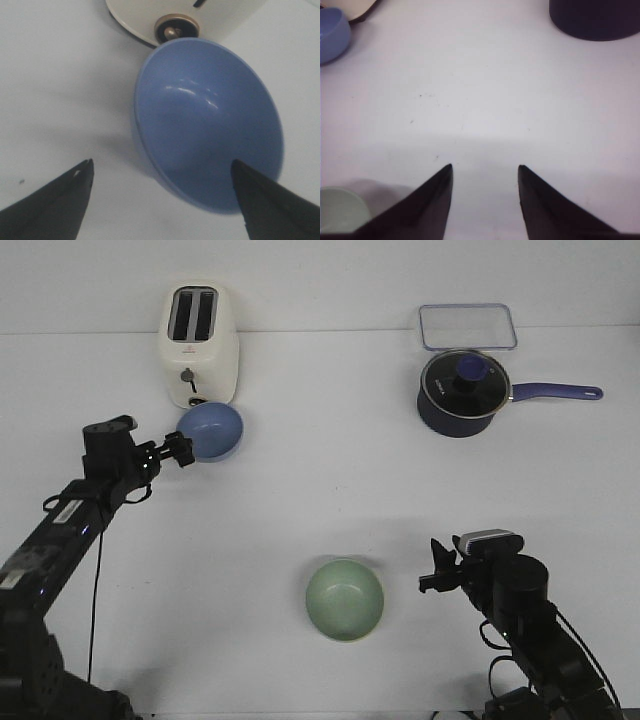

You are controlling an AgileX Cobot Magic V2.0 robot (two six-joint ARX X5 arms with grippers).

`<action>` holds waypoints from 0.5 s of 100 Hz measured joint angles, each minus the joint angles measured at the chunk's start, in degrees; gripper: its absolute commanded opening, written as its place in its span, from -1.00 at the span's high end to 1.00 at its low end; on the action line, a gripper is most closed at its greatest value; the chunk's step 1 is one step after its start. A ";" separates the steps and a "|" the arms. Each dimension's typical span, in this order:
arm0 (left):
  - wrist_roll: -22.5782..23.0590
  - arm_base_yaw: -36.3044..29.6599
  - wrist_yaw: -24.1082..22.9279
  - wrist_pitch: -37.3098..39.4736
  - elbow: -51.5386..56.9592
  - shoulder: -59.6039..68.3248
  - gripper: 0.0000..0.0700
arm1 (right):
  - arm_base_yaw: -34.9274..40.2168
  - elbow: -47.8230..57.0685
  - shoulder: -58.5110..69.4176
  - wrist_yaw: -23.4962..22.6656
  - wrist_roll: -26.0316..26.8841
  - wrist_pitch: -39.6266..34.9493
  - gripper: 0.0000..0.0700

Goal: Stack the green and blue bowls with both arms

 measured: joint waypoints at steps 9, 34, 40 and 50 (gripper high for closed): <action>0.00 0.00 0.02 -1.27 5.60 6.43 -0.47 | 0.00 0.00 0.00 0.00 -0.02 -0.09 0.24; 0.04 -0.02 0.00 -2.91 12.24 16.70 0.55 | 0.00 0.00 0.00 0.00 -0.02 -0.79 0.24; 0.17 0.00 0.02 -2.86 12.28 16.70 1.00 | 0.00 0.00 0.00 0.00 -0.02 -0.81 0.24; 0.13 -0.07 0.61 -2.93 12.41 16.68 0.96 | -0.17 0.00 0.00 0.04 -0.02 -0.87 0.24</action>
